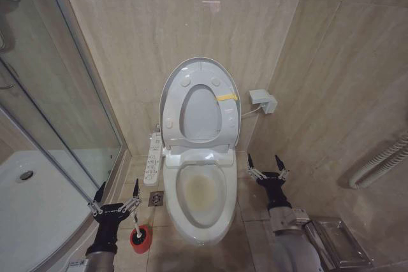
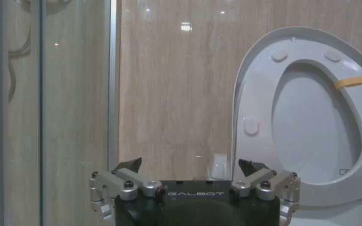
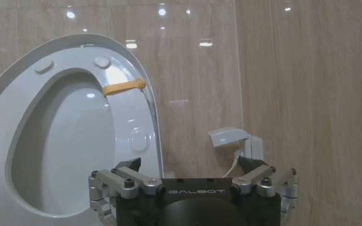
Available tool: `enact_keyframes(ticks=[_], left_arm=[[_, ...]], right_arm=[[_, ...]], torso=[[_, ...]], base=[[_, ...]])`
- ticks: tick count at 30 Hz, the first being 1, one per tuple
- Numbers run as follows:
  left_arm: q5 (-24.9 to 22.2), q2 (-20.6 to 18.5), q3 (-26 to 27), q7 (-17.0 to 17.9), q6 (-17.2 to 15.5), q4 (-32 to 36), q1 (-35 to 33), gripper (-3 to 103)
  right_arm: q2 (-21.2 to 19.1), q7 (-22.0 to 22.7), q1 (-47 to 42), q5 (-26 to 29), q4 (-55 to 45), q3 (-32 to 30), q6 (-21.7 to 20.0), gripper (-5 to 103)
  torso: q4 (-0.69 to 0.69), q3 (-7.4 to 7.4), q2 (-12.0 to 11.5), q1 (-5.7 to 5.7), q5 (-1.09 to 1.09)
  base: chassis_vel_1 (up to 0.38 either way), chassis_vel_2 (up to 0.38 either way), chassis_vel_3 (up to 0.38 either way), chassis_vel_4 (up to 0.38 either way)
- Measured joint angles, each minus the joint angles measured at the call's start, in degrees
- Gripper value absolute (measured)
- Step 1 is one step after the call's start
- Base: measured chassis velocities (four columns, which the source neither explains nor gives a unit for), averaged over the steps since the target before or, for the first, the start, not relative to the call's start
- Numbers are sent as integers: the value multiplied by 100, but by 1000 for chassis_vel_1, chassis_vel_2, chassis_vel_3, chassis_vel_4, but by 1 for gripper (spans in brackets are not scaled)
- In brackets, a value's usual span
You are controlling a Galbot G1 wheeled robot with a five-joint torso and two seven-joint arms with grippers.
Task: Open the toilet lid, clean the toilet bowl with a toilet brush, close the toilet lid, and flush.
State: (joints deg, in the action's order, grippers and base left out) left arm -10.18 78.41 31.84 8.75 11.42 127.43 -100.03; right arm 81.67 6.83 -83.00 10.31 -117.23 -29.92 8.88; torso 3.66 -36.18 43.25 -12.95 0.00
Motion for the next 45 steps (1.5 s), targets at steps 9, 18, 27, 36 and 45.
enact_keyframes(ticks=[9, 18, 27, 36, 45], left_arm=[[93, 8, 8, 60, -23, 18, -12, 100], [94, 9, 8, 62, -27, 21, -15, 100], [94, 9, 8, 62, -32, 24, -16, 100], [92, 9, 8, 61, -34, 24, -16, 100], [90, 9, 9, 60, -34, 24, -16, 100]], right_arm=[[0, 0, 0, 0, 0, 0, 0, 100], [0, 0, 0, 0, 0, 0, 0, 100], [0, 0, 0, 0, 0, 0, 0, 100], [0, 0, 0, 0, 0, 0, 0, 100], [0, 0, 0, 0, 0, 0, 0, 100]], torso=[[0, 0, 0, 0, 0], [0, 0, 0, 0, 0], [0, 0, 0, 0, 0], [0, 0, 0, 0, 0], [0, 0, 0, 0, 0]], base=[[0, 0, 0, 0], [0, 0, 0, 0], [0, 0, 0, 0], [0, 0, 0, 0], [0, 0, 0, 0]])
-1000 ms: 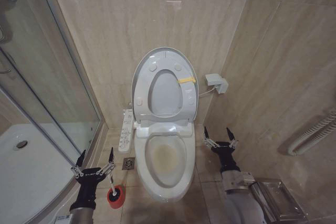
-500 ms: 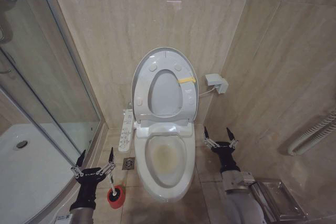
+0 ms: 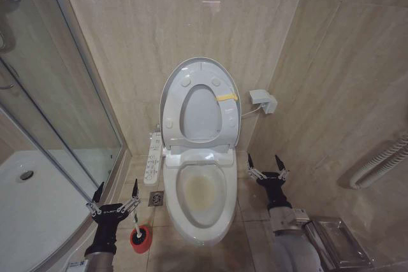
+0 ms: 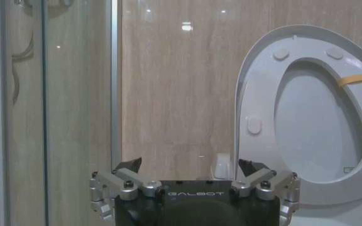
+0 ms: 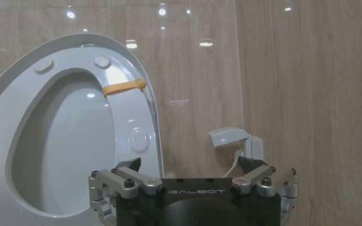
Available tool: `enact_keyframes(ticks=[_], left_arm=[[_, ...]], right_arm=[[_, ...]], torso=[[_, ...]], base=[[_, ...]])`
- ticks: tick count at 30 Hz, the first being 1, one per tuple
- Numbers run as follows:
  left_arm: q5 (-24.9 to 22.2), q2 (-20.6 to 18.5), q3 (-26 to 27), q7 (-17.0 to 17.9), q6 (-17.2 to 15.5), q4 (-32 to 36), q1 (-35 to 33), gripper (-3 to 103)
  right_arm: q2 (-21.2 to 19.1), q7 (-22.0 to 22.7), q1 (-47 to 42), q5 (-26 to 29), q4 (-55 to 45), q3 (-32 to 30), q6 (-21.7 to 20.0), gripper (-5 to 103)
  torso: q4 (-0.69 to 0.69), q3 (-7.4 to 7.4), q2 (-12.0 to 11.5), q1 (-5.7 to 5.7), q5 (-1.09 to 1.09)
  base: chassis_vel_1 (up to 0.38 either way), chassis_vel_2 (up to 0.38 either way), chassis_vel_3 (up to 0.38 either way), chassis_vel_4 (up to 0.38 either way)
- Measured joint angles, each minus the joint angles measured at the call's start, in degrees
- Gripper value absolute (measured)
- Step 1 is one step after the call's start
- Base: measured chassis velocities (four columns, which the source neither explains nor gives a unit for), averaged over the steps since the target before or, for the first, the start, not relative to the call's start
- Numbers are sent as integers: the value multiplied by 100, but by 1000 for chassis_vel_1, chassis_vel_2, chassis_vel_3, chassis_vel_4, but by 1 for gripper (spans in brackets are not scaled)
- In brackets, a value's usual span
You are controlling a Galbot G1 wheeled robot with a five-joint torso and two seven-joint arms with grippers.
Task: Open the toilet lid, clean the toilet bowl with a toilet brush, close the toilet lid, and flush.
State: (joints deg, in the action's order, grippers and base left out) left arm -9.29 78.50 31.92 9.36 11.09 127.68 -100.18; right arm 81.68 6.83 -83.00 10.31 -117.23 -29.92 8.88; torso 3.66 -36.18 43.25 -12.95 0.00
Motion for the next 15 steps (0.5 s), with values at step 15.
enact_keyframes(ticks=[15], left_arm=[[-2, -1, 1, -1, 0, 0, 0, 100]], right_arm=[[140, -767, -1659, 459, -456, -1007, -35, 100]], torso=[[1, 0, 0, 0, 1]], base=[[0, 0, 0, 0]])
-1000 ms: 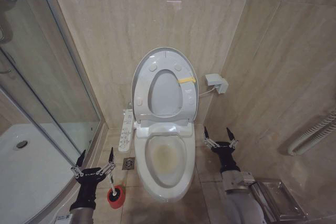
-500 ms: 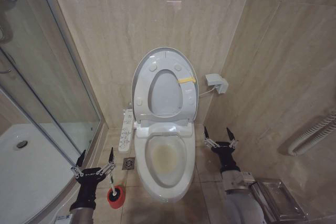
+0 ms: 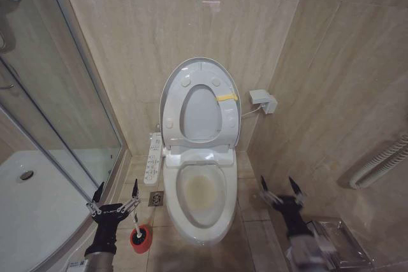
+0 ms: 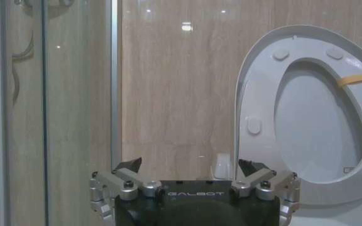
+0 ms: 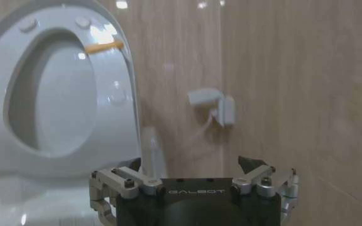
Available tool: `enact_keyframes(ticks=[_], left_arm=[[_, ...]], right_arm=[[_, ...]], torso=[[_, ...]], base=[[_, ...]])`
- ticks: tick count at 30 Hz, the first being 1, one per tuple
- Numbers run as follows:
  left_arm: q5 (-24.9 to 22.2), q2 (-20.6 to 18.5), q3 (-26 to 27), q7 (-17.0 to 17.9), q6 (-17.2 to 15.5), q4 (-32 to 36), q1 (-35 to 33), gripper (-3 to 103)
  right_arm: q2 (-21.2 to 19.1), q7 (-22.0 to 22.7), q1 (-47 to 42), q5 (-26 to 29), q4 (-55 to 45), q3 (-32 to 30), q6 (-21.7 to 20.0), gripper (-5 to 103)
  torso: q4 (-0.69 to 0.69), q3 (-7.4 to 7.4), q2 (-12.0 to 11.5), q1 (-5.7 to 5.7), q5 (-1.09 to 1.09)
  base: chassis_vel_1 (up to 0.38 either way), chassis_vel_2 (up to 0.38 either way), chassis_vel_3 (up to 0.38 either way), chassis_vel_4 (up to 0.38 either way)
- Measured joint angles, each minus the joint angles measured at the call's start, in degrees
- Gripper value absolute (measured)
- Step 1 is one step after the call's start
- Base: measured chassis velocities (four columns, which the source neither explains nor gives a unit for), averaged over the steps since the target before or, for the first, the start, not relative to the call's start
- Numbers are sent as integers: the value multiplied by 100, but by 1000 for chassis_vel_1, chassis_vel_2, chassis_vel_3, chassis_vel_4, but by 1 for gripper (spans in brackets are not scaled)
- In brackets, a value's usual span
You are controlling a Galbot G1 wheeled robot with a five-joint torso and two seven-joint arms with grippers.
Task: Open the toilet lid, clean the toilet bowl with a toilet brush, close the toilet lid, and flush.
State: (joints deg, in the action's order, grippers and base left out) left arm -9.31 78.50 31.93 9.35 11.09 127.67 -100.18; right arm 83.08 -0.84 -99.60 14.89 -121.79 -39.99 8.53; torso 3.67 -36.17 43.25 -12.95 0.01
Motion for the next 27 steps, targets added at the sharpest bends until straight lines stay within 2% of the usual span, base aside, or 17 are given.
enact_keyframes(ticks=[2, 7, 9, 15, 27], left_arm=[[0, 0, 1, 0, 0, -1, 0, 100], [0, 0, -1, 0, 0, 0, 1, 100], [0, 0, -1, 0, 0, 0, 1, 100], [0, 0, -1, 0, 0, -1, 1, 100], [0, 0, -1, 0, 0, 0, 0, 100]], right_arm=[[57, -186, -425, 158, -162, -207, 82, 100], [162, -272, -356, 338, -454, -163, 200, 100], [221, -275, -162, 400, -573, -112, 152, 100], [214, -352, 109, 408, -552, -19, 135, 100], [20, -413, 1075, 339, 257, 158, 175, 100]], torso=[[2, 0, 0, 0, -2], [0, 0, 0, 0, 0], [-4, 0, 0, 0, -1], [-1, 0, 0, 0, -1], [-2, -1, 0, 0, 0]], base=[[0, 0, 0, 0], [0, 0, 0, 0], [0, 0, 0, 0], [0, 0, 0, 0], [0, 0, 0, 0]])
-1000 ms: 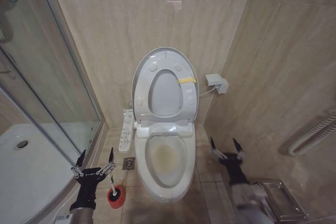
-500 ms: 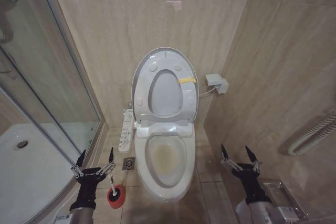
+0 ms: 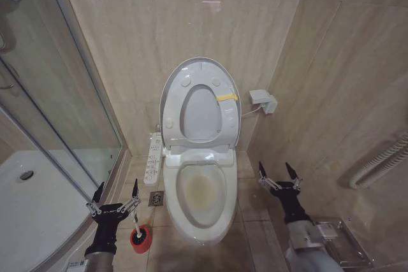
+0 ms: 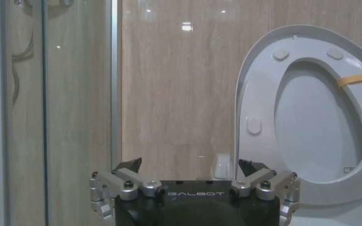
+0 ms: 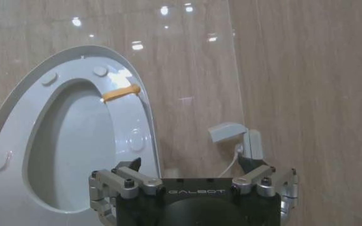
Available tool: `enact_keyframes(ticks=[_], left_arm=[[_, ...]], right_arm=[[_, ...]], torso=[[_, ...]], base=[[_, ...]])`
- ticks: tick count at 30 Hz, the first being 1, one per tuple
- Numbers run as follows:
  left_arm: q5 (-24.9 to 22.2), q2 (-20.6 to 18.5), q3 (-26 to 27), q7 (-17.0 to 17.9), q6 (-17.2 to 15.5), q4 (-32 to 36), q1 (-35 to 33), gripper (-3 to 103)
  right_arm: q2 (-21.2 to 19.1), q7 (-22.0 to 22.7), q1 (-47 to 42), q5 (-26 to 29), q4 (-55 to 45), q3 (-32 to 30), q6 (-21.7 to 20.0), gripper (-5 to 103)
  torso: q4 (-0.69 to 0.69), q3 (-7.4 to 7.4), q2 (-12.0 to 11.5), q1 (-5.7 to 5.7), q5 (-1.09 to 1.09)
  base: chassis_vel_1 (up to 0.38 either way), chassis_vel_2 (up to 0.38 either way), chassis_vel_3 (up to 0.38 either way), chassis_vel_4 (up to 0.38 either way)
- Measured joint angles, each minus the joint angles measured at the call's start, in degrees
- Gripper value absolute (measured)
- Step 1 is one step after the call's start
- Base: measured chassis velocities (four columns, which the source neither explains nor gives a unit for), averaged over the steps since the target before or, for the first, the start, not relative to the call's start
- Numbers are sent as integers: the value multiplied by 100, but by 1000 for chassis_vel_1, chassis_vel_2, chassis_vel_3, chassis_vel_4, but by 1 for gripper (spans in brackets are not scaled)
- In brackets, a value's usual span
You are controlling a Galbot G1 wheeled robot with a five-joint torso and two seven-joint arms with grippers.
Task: Open the toilet lid, clean the toilet bowl with a toilet brush, close the toilet lid, and flush.
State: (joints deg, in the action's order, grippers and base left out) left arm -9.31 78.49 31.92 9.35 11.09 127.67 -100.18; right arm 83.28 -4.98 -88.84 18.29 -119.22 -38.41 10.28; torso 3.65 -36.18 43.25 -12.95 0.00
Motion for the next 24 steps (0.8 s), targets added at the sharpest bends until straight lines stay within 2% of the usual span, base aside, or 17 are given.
enact_keyframes(ticks=[6, 12, 24], left_arm=[[0, 0, 0, 0, 0, 0, 0, 100], [0, 0, 0, 0, 0, 0, 0, 100], [0, 0, 0, 0, 0, 0, 0, 100]], right_arm=[[-58, -17, 146, 55, 164, 19, 62, 100], [-47, -232, 393, 266, 272, 25, 264, 100], [-60, -257, 401, 365, 304, 64, 280, 100]], torso=[[1, 0, 0, 0, 0], [0, 0, 0, 0, 0], [1, 1, 0, 2, 0]], base=[[0, 0, 0, 0], [0, 0, 0, 0], [-59, 57, 65, -71]])
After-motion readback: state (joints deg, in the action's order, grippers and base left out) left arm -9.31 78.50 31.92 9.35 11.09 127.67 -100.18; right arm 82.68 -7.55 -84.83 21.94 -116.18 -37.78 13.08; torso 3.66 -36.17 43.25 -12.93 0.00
